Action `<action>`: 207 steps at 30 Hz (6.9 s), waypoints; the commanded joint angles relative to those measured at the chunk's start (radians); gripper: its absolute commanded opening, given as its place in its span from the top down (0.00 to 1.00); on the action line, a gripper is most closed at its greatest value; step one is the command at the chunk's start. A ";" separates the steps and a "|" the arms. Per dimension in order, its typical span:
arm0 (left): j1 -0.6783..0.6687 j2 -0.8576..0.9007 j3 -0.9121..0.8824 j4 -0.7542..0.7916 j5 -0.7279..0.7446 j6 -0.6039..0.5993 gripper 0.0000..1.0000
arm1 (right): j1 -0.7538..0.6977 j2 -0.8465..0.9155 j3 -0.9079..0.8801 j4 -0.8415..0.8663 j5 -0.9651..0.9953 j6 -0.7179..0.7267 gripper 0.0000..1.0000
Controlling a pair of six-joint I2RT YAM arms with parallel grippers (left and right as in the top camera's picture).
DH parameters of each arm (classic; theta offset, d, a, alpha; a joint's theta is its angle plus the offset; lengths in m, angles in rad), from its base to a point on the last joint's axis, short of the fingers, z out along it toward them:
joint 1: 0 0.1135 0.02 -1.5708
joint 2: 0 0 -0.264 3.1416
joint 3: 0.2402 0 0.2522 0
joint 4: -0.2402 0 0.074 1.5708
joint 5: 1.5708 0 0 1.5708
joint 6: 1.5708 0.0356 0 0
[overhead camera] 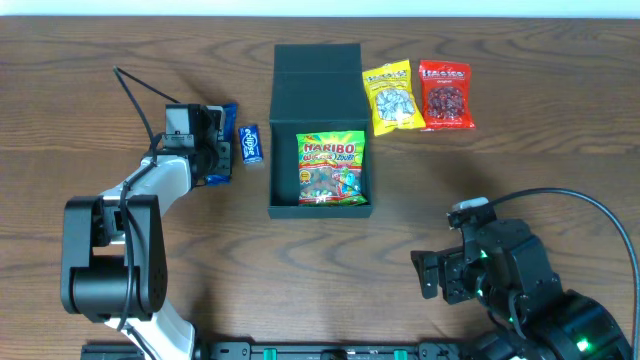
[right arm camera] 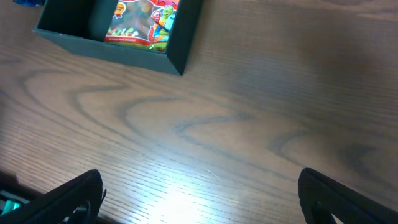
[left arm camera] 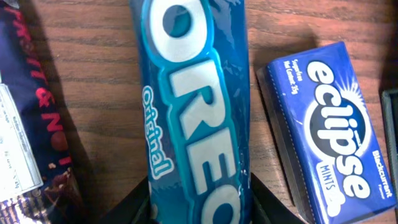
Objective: Pack container
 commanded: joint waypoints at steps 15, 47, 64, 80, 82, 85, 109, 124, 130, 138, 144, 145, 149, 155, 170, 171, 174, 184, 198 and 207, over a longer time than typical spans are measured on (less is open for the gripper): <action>-0.009 -0.336 0.084 -0.159 0.000 -0.064 0.89 | -0.008 -0.002 0.014 -0.001 0.007 -0.012 0.01; -0.522 -0.223 0.080 -0.237 -0.270 -0.580 0.30 | -0.008 -0.002 0.014 -0.001 0.007 -0.012 0.01; -0.519 -0.571 0.082 -0.266 -0.319 -0.378 0.24 | -0.008 -0.002 0.014 -0.001 0.007 -0.012 0.01; -0.519 -0.942 0.082 -0.647 -0.389 -0.329 0.24 | -0.008 -0.002 0.014 0.084 -0.055 0.034 0.01; -0.519 -0.957 0.082 -0.676 -0.390 -0.342 0.24 | -0.008 -0.002 0.014 0.124 -0.058 0.034 0.01; -0.519 -0.971 0.082 -0.739 -0.390 -0.382 0.24 | -0.008 -0.002 0.014 0.177 -0.079 0.034 0.01; -0.519 -0.974 0.082 -0.773 -0.398 -0.412 0.21 | -0.271 0.545 0.173 0.580 0.062 -0.099 0.01; -0.519 -0.973 0.082 -0.763 -0.397 -0.412 0.12 | -0.477 0.987 0.238 0.996 0.109 -0.172 0.04; -0.519 -0.974 0.082 -0.763 -0.393 -0.413 0.03 | -0.483 1.154 0.238 1.170 0.109 -0.172 0.03; -0.519 -0.974 0.082 -0.763 -0.340 -0.420 0.05 | -0.483 1.326 0.238 1.394 0.158 -0.108 0.05; -0.519 -0.974 0.082 -0.763 -0.340 -0.423 0.05 | -0.486 1.393 0.238 1.424 0.158 -0.082 0.11; -0.519 -0.973 0.082 -0.763 -0.340 -0.426 0.05 | -0.486 1.400 0.238 1.430 0.158 -0.082 0.16; -0.519 -0.974 0.082 -0.763 -0.340 -0.448 0.05 | -0.491 1.427 0.238 1.468 0.158 -0.082 0.39; -0.519 -0.974 0.082 -0.763 -0.340 -0.449 0.05 | -0.491 1.430 0.238 1.480 0.158 -0.082 0.80; -0.519 -0.974 0.082 -0.763 -0.344 -0.445 0.05 | -0.489 1.300 0.238 1.415 0.059 -0.083 0.99; -0.519 -0.974 0.082 -0.763 -0.345 -0.444 0.05 | -0.488 1.263 0.238 1.383 0.042 -0.083 0.99; -0.519 -0.974 0.082 -0.763 -0.367 -0.438 0.05 | -0.488 1.152 0.238 1.275 0.007 -0.092 0.99; -0.519 -0.974 0.082 -0.763 -0.406 -0.437 0.05 | -0.447 0.899 0.238 1.052 -0.226 -0.162 0.99; -0.519 -0.974 0.082 -0.753 -0.447 -0.411 0.05 | -0.203 0.837 0.238 0.931 -0.554 -0.528 0.99; -0.519 -0.974 0.082 -0.751 -0.446 -0.385 0.05 | -0.116 0.903 0.238 0.896 -0.568 -0.959 0.99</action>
